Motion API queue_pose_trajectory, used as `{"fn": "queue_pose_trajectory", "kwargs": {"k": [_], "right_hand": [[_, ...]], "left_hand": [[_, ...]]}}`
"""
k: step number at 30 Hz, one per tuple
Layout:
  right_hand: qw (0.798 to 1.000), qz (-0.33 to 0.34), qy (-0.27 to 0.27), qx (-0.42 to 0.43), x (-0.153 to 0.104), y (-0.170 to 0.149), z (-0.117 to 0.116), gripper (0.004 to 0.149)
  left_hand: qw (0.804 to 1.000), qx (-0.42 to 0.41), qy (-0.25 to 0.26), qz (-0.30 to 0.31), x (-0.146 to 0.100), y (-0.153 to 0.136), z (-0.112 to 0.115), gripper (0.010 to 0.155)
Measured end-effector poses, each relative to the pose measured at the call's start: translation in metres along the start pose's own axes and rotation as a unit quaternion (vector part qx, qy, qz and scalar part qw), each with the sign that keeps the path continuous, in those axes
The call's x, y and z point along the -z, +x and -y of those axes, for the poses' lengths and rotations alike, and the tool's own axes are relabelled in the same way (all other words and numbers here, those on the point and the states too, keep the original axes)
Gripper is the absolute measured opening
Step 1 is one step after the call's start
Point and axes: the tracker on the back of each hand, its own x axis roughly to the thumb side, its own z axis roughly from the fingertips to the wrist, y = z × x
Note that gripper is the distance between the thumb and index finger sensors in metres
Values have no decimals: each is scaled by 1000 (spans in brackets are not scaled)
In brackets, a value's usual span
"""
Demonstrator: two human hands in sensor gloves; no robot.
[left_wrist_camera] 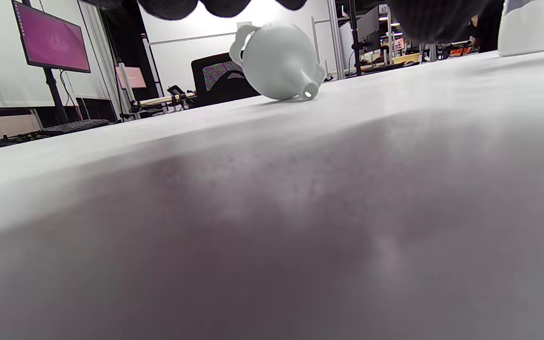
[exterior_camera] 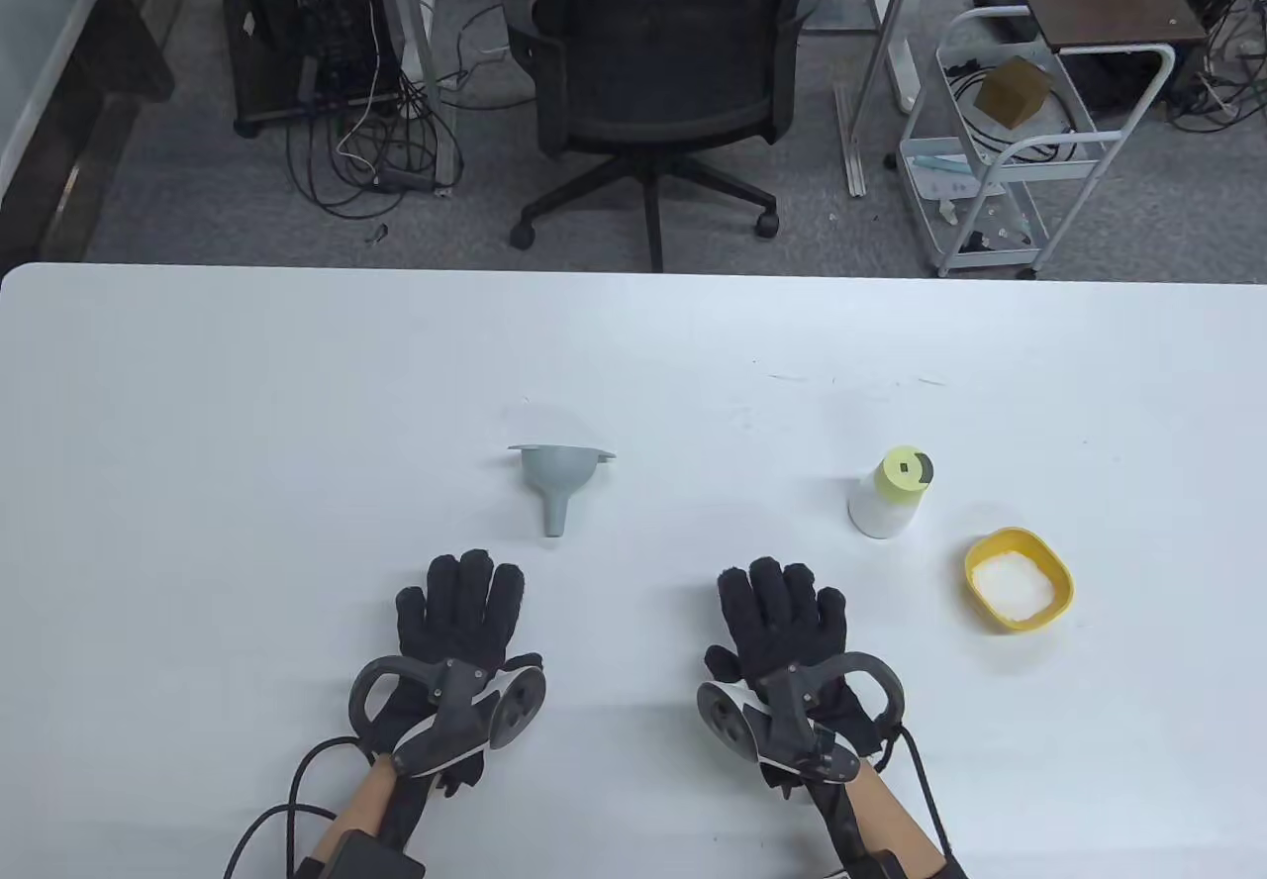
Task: Unscrew the press dispenser and pour salt into it
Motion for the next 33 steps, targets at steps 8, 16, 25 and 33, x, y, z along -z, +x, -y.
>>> {"fn": "queue_pose_trajectory", "kwargs": {"k": [8, 16, 25, 33], "right_hand": [[1000, 2, 7, 4, 0, 0, 0, 78], [1000, 4, 29, -1, 1, 0, -5, 78], [999, -25, 34, 1, 8, -20, -5, 73], [986, -159, 18, -47, 57, -101, 22, 73]], "left_hand": [[1000, -11, 2, 0, 0, -2, -2, 100], [1000, -17, 2, -2, 0, -4, -4, 99], [1000, -23, 5, -17, 0, -10, -7, 99], [999, -32, 2, -27, 1, -16, -7, 99]]}}
